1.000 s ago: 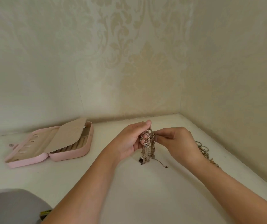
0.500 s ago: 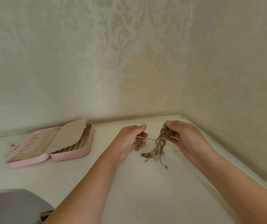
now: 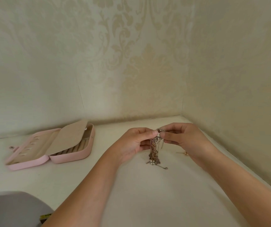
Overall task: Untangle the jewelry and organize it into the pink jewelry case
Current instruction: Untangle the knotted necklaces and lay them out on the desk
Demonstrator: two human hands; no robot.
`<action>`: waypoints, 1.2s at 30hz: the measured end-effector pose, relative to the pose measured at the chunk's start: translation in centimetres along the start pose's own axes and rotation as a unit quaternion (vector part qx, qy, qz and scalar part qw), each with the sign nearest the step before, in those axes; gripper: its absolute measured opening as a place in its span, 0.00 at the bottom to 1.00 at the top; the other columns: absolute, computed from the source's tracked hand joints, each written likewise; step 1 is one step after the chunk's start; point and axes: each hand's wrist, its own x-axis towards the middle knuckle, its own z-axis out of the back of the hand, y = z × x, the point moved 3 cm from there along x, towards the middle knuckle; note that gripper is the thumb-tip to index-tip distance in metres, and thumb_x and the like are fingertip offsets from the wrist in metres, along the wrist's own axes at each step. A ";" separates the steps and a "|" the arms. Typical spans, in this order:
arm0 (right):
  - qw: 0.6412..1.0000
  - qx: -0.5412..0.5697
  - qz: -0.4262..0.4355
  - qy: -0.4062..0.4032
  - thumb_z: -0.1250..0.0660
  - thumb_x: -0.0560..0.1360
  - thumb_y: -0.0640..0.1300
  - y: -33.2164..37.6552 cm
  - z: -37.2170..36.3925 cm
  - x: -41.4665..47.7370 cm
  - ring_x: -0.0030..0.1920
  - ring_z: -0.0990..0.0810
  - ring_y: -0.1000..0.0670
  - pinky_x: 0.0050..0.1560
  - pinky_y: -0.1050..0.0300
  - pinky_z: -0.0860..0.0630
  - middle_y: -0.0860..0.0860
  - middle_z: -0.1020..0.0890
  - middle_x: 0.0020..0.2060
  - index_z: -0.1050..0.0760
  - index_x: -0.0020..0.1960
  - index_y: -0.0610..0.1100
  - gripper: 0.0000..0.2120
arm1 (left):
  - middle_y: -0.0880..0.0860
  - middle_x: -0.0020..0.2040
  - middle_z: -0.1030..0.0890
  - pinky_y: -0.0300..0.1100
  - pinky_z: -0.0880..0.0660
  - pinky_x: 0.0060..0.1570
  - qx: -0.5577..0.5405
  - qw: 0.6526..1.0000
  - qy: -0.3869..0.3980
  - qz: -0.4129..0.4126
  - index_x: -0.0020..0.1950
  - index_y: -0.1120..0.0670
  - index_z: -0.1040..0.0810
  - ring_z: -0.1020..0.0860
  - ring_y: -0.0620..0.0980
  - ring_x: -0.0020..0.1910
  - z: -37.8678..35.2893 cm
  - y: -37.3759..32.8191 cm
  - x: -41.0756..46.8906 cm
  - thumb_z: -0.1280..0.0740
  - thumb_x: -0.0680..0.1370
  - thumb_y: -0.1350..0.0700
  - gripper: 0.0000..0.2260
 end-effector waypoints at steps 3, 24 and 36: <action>0.997 -0.072 -0.004 -0.041 0.27 0.71 0.37 0.0 0.3 -0.1 0.32 0.22 0.57 0.36 0.67 0.25 0.48 0.18 0.34 0.17 0.43 0.43 0.02 | 0.50 0.37 0.19 0.41 0.24 0.46 -0.020 0.999 0.027 -0.001 0.38 0.54 0.22 0.22 0.47 0.38 -0.3 0.0 -0.1 0.28 0.72 0.54 0.06; 0.995 0.055 -0.073 0.034 0.36 0.78 0.41 -0.6 -0.8 -0.1 0.28 0.30 0.54 0.36 0.62 0.25 0.51 0.29 0.25 0.20 0.44 0.41 0.07 | 0.60 0.49 0.28 0.46 0.25 0.56 -0.019 0.998 0.052 0.000 0.51 0.59 0.23 0.27 0.55 0.49 -0.1 0.3 0.3 0.24 0.67 0.42 0.24; 0.974 -0.190 0.043 -0.113 0.27 0.72 0.48 -1.1 0.0 0.3 0.36 0.28 0.58 0.39 0.63 0.32 0.57 0.23 0.46 0.21 0.47 0.53 0.05 | 0.47 0.28 0.27 0.37 0.23 0.39 -0.058 0.998 -0.007 0.017 0.38 0.54 0.28 0.25 0.43 0.30 0.2 0.5 0.5 0.32 0.71 0.49 0.10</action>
